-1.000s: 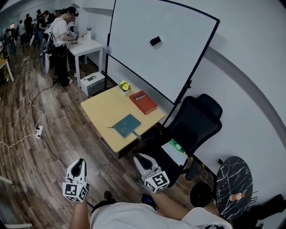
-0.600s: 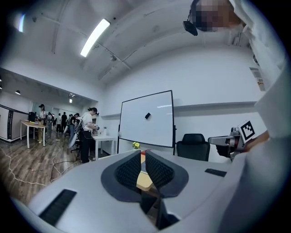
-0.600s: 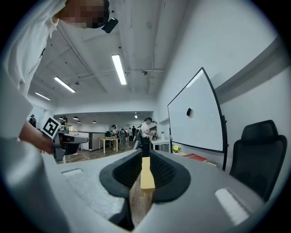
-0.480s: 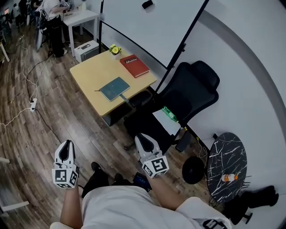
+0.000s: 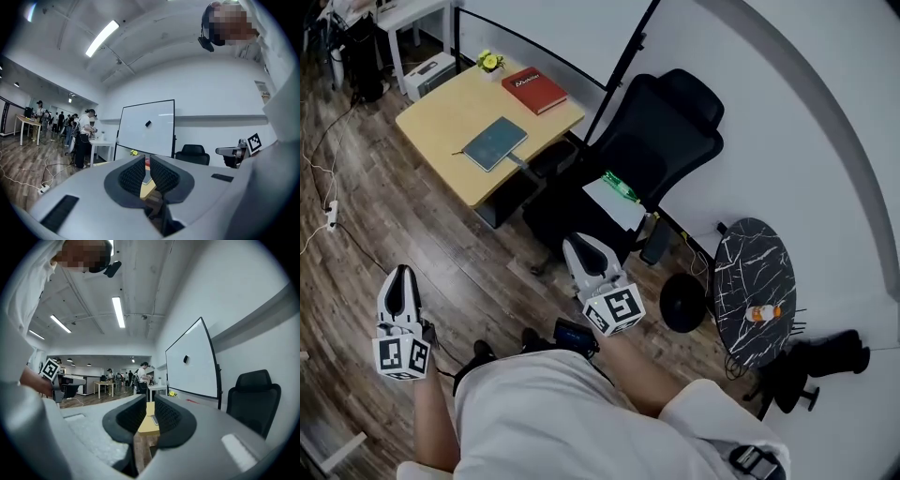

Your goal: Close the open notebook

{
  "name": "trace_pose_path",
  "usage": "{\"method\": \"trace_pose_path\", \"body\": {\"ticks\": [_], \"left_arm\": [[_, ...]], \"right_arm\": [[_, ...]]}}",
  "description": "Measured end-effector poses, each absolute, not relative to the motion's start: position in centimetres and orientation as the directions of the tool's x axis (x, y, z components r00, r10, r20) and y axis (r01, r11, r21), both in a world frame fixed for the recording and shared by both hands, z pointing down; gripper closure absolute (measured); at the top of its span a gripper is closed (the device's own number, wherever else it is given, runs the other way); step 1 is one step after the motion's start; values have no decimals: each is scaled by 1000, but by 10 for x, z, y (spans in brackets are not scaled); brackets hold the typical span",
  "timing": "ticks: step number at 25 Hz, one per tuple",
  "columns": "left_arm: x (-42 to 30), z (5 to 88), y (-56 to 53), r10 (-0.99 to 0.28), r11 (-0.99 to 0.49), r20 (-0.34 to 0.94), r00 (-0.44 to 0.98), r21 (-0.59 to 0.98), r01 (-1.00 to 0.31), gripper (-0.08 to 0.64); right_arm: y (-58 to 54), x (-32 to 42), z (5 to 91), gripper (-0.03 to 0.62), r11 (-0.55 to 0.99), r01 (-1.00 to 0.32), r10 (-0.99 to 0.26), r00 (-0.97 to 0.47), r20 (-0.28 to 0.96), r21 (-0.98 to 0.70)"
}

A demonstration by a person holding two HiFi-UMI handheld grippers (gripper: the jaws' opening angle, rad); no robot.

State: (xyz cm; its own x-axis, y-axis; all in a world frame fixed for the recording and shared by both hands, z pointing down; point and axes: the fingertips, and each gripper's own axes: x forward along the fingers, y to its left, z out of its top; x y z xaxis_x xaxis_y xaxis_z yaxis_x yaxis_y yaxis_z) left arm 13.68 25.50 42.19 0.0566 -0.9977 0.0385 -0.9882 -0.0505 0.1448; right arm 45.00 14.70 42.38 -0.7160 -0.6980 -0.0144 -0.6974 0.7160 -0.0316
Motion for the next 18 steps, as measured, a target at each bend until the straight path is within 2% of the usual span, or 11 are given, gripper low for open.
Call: {"method": "trace_pose_path", "body": {"ticks": [6,18], "left_arm": [[112,420,265,-997,-64,39,69,116,-991,523],[92,430,269,-995,-76,51,83,139,-987,522]], "right_arm": [[158,420,431,538,702,-708,-710,-704,4,-79],[175,387,435,538,718,-694,-694,-720,19,-63]]}}
